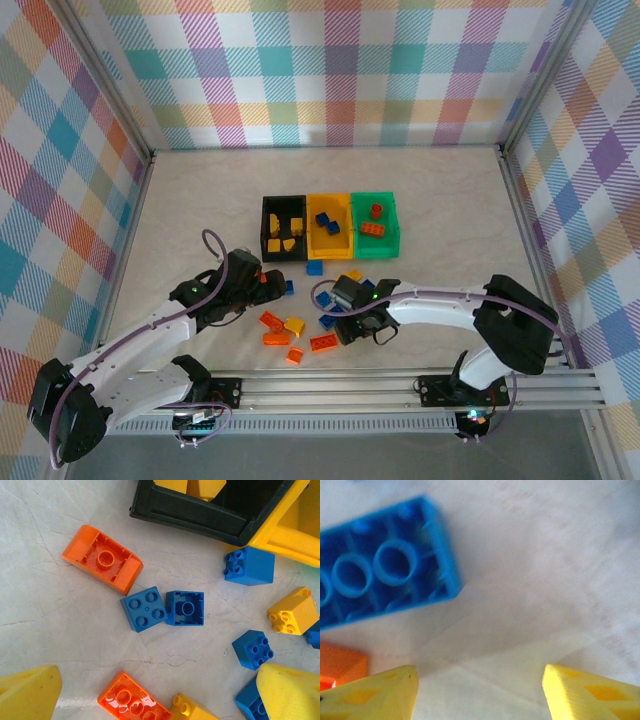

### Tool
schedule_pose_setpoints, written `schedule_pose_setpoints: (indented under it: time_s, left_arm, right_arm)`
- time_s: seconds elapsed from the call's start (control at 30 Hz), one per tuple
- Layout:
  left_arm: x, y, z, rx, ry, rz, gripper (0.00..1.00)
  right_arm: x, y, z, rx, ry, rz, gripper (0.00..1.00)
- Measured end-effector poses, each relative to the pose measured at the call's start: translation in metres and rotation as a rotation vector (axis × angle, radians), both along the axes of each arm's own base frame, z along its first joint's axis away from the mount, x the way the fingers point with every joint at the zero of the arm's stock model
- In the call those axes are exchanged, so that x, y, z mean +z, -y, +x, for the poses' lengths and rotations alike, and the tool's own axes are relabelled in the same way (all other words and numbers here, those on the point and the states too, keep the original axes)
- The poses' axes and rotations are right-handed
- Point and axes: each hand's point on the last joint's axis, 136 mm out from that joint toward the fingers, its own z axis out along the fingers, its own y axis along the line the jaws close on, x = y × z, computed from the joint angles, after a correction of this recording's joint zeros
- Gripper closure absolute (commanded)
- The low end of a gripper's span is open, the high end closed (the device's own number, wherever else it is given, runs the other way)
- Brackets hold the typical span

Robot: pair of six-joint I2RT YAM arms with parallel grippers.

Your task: Sort the legos into containers by color

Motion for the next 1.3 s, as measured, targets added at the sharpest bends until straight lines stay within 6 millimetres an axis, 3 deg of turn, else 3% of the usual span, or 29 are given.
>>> schedule_pose_setpoints:
  time_s: [0.23, 0.43, 0.57, 0.77, 1.07, 1.3]
  left_arm:
    - [-0.001, 0.001, -0.001, -0.005, -0.007, -0.005, 0.0]
    - [-0.002, 0.002, 0.0, -0.006, -0.01, -0.004, 0.0]
    - [-0.004, 0.004, 0.002, -0.006, -0.011, -0.004, 0.0]
    - [-0.004, 0.003, 0.002, -0.004, -0.013, -0.003, 0.0]
    - [-0.004, 0.002, 0.003, 0.0, -0.013, -0.003, 0.0]
    - [-0.004, 0.002, 0.003, 0.0, -0.013, -0.003, 0.0]
  right_arm:
    - [0.011, 0.017, 0.046, -0.129, 0.072, 0.022, 0.35]
    - [0.025, 0.025, 0.075, -0.188, 0.111, 0.057, 0.35]
    - [0.024, 0.024, 0.09, -0.205, 0.111, 0.067, 0.36]
    - [0.0, 0.029, 0.094, -0.207, 0.064, 0.021, 0.4]
    - [0.0, 0.033, 0.096, -0.199, 0.066, 0.014, 0.54]
    - [0.012, 0.029, 0.098, -0.164, 0.095, 0.05, 0.67]
